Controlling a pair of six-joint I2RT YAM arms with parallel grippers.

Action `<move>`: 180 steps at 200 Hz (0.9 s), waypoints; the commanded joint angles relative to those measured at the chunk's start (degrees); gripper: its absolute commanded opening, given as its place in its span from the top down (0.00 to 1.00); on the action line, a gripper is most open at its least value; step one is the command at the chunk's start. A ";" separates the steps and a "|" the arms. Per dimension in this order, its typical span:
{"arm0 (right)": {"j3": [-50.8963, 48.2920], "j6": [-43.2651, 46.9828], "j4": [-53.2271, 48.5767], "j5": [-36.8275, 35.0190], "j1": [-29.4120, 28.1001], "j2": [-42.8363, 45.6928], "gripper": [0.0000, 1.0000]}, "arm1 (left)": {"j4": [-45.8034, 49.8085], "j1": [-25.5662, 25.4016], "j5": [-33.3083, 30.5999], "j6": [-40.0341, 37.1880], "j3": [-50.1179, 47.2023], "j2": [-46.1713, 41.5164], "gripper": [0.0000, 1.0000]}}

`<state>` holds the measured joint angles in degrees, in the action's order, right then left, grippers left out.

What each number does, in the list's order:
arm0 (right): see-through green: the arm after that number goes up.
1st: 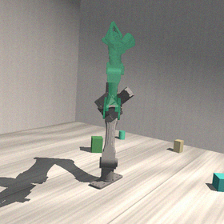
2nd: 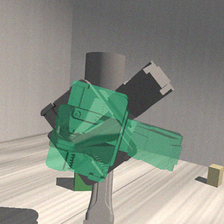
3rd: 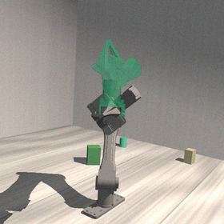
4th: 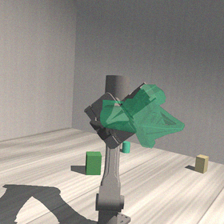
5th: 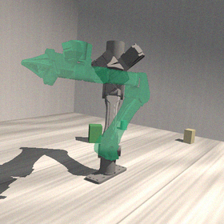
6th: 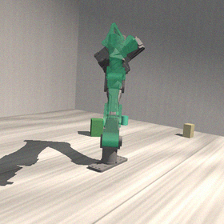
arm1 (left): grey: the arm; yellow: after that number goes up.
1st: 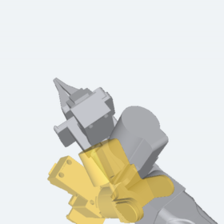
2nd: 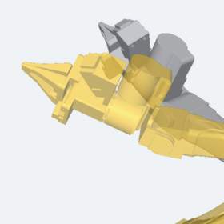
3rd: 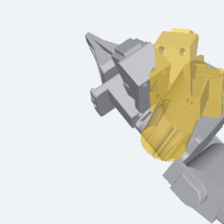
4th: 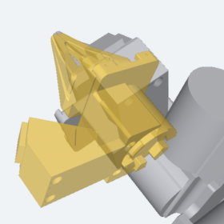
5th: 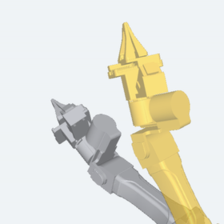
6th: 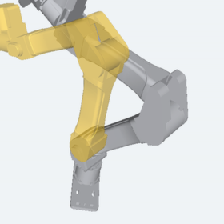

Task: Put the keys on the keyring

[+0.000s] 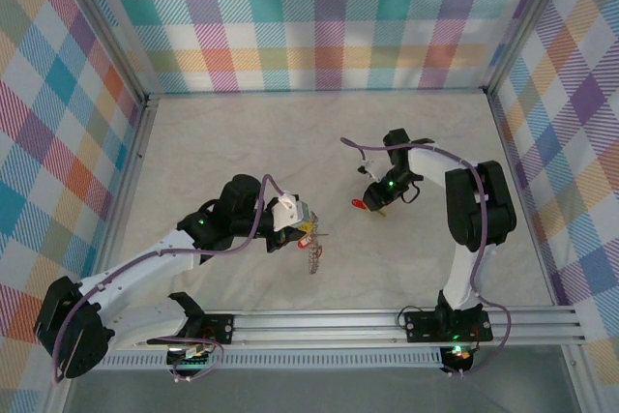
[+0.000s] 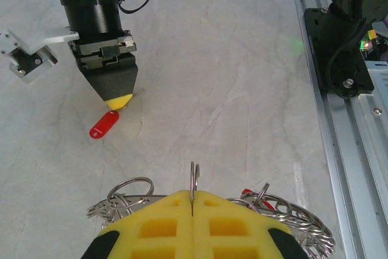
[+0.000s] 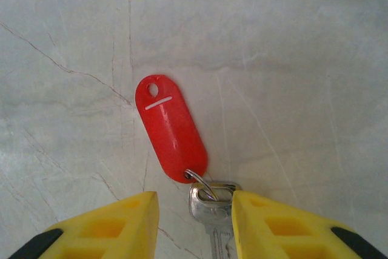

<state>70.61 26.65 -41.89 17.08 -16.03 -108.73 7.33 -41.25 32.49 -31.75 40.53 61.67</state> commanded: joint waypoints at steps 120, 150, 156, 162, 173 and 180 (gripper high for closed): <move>0.31 1.29 -0.20 3.34 0.09 -0.87 0.69 | -1.73 -0.78 1.44 -0.05 1.04 0.63 1.00; -0.02 1.38 0.06 3.01 0.09 -1.14 0.64 | -1.69 -0.76 1.52 -0.07 1.12 0.53 1.00; -0.18 1.38 0.22 2.72 0.06 -1.14 0.63 | -1.63 -0.79 1.52 -0.04 1.10 0.64 1.00; -0.28 1.43 0.18 2.54 0.08 -1.14 0.63 | -1.64 -0.84 1.52 -0.07 1.10 0.64 1.00; -0.38 1.47 0.23 2.34 0.12 -1.21 0.63 | -1.67 -0.78 1.66 -0.11 1.05 0.64 1.00; -0.38 1.48 0.18 2.34 0.06 -1.14 0.64 | -1.63 -0.81 1.71 0.01 1.12 0.59 1.00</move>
<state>70.61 26.89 -41.60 18.28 -16.03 -108.73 7.33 -41.25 32.49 -31.73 40.53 62.22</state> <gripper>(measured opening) 0.370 0.049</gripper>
